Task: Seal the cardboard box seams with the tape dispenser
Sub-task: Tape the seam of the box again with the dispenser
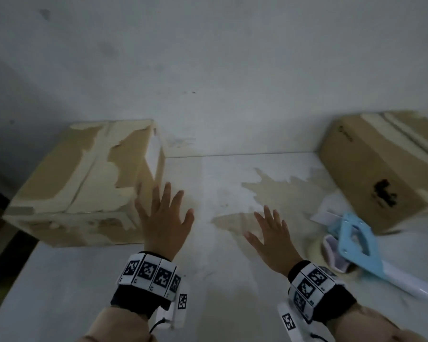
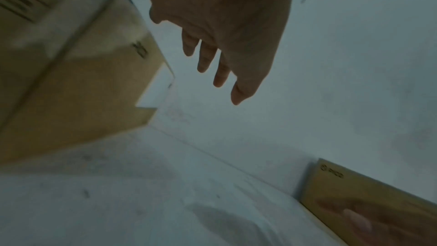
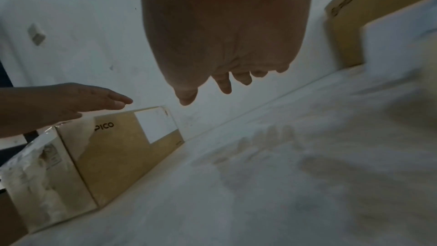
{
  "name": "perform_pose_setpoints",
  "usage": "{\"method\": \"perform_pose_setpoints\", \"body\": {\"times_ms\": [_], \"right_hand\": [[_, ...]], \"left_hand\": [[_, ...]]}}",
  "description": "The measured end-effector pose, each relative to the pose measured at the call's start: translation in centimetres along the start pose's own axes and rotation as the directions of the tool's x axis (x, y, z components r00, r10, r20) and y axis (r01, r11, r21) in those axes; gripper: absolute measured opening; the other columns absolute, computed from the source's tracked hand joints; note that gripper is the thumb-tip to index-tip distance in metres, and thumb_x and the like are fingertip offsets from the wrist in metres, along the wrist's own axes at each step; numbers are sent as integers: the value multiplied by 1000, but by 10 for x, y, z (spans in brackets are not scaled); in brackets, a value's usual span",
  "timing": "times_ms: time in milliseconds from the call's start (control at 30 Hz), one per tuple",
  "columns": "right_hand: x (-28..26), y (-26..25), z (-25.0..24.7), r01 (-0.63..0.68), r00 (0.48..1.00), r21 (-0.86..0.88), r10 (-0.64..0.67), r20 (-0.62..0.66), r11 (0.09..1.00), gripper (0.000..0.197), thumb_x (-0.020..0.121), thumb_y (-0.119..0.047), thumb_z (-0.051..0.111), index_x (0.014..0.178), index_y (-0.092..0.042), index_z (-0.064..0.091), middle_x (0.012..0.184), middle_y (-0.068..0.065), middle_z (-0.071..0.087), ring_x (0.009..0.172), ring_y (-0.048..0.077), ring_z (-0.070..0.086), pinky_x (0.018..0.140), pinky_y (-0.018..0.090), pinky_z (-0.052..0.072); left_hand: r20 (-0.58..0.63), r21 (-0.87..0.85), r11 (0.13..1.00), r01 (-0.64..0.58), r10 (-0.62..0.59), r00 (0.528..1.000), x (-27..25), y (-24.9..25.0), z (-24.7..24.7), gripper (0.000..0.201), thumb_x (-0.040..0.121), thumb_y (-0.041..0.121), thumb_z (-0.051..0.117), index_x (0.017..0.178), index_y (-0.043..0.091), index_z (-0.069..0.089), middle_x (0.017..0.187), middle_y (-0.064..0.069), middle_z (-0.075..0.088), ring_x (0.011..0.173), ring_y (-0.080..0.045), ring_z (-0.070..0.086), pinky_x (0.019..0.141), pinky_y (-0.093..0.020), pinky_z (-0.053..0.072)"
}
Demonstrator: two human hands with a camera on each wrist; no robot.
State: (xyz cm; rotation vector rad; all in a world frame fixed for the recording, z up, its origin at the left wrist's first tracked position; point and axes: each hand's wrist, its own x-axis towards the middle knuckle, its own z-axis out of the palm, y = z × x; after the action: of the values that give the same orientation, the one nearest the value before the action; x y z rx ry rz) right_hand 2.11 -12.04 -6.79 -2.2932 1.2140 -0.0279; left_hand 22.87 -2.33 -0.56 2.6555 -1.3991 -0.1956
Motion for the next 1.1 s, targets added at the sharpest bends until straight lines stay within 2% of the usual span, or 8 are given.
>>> {"method": "perform_pose_setpoints", "body": {"times_ms": [67, 133, 233, 400, 500, 600, 867, 1100], "right_hand": [[-20, 34, -11, 4, 997, -91, -11, -74, 996, 111, 62, -81, -20, 146, -18, 15, 151, 6, -13, 140, 22, -13, 110, 38, -9], [-41, 66, -25, 16, 988, -154, -39, -148, 988, 90, 81, -72, -7, 139, -14, 30, 149, 14, 10, 140, 36, 11, 106, 50, 8], [-70, 111, -47, -53, 984, -107, 34, -174, 993, 68, 91, -62, 8, 131, -14, 33, 147, 20, 28, 135, 33, 14, 102, 59, 21], [-97, 184, -64, -131, 979, -29, 124, -162, 991, 79, 81, -72, 26, 137, -16, 22, 142, 27, 36, 124, 43, 44, 94, 55, 42], [-99, 217, -60, -150, 987, 31, 152, -61, 988, 87, 76, -81, 18, 140, -21, 18, 114, 18, 62, 92, 35, 64, 74, 45, 52], [-96, 229, -58, -60, 994, -11, 59, -94, 998, 89, 72, -84, 17, 140, -27, 11, 89, 5, 62, 75, 25, 62, 64, 37, 49], [-93, 237, -70, 34, 995, -131, -45, -85, 991, 117, 46, -96, 22, 142, -30, 9, 111, 3, 56, 97, 20, 56, 81, 32, 47], [-119, 199, -125, -42, 998, 222, 53, -44, 974, 71, 79, -66, 44, 137, -26, 30, 108, 1, 63, 87, 10, 60, 77, 28, 47]], "left_hand": [[57, -20, 999, -31, 32, 998, -10, 33, 12, 55, 94, 48, 29, 146, 30, 19, 158, 4, 0, 146, -18, -7, 113, -56, -6], [111, -15, 998, -69, 70, 991, -18, 68, 27, 55, 95, 49, 28, 145, 30, 20, 158, 5, 2, 146, -17, -5, 113, -55, -6], [163, -22, 994, -109, 111, 980, -27, 119, 49, 53, 94, 48, 29, 144, 31, 22, 158, 5, 4, 146, -15, -2, 114, -54, -5], [186, -79, 992, -98, 111, 976, -33, 183, 75, 52, 94, 47, 32, 143, 31, 26, 157, 6, 11, 146, -13, 5, 114, -53, -3], [170, -82, 994, -66, 79, 982, -36, 204, 86, 51, 93, 47, 34, 141, 31, 30, 157, 7, 15, 145, -13, 9, 115, -52, -2], [150, -92, 996, -19, 32, 988, -40, 211, 89, 49, 93, 45, 37, 140, 31, 33, 155, 7, 20, 144, -13, 15, 115, -52, 1], [105, -57, 997, 51, -45, 993, -39, 216, 82, 47, 92, 44, 41, 136, 30, 40, 152, 6, 30, 139, -15, 29, 116, -50, 6], [83, -72, 997, 42, -36, 996, -15, 217, 68, 46, 93, 46, 39, 136, 30, 41, 150, 6, 32, 135, -17, 36, 116, -49, 8]]}}
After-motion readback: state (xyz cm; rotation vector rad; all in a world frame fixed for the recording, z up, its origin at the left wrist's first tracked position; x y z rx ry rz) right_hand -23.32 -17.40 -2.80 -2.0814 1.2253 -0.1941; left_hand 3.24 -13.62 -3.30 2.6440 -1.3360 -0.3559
